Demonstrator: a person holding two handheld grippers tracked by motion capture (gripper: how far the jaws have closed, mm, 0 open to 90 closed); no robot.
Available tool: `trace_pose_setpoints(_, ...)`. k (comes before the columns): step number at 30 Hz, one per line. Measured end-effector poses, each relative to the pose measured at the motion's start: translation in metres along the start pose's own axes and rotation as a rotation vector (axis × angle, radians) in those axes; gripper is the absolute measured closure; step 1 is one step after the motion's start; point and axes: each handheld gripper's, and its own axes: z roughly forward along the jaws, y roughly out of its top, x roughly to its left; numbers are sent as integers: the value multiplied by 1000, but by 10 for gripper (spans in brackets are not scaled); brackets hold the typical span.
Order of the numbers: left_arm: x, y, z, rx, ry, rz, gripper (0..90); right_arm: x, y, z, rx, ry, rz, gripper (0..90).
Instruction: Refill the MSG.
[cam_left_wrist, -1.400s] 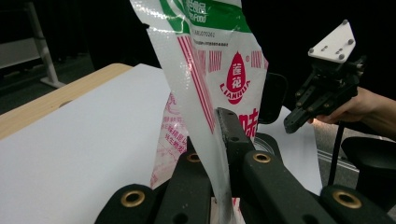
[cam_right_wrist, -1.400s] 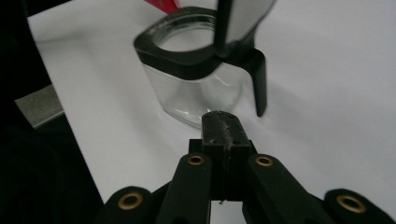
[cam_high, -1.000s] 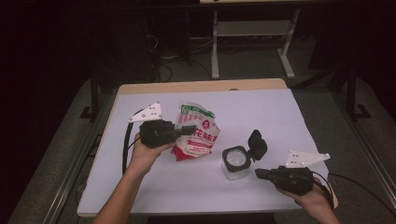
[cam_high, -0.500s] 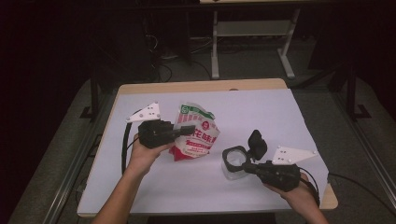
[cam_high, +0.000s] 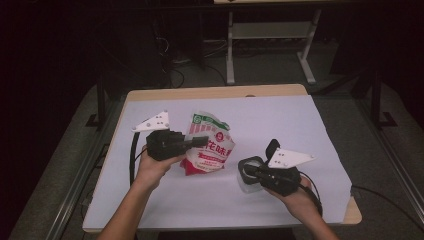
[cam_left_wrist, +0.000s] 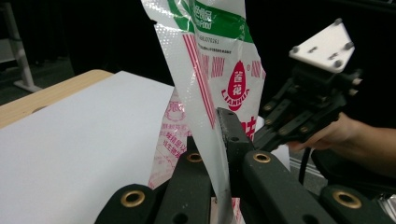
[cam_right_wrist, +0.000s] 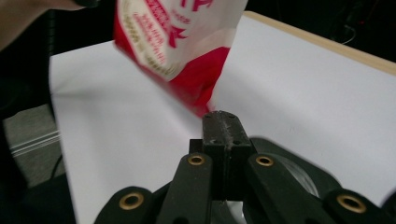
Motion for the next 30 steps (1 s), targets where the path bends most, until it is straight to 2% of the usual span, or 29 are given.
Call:
trace_pose_setpoints(11, -8, 12, -8, -15, -16, 4, 900, 0, 16, 44, 5, -47, 22, 900)
trace_pose_setpoints(16, -13, 18, -10, -30, -37, 8, 900, 1, 21, 56, 3, -49, 26, 900)
trace_pose_setpoints(18, -15, 20, -10, -37, -43, 5, 900, 1, 22, 59, 0, -44, 38, 900)
trace_pose_setpoints(22, -17, 23, -7, -46, -59, 14, 900, 5, 21, 64, 0, -25, 29, 900)
trace_pose_setpoints(30, -19, 28, 3, -58, -84, 19, 900, 9, 17, 65, 0, 0, 38, 900)
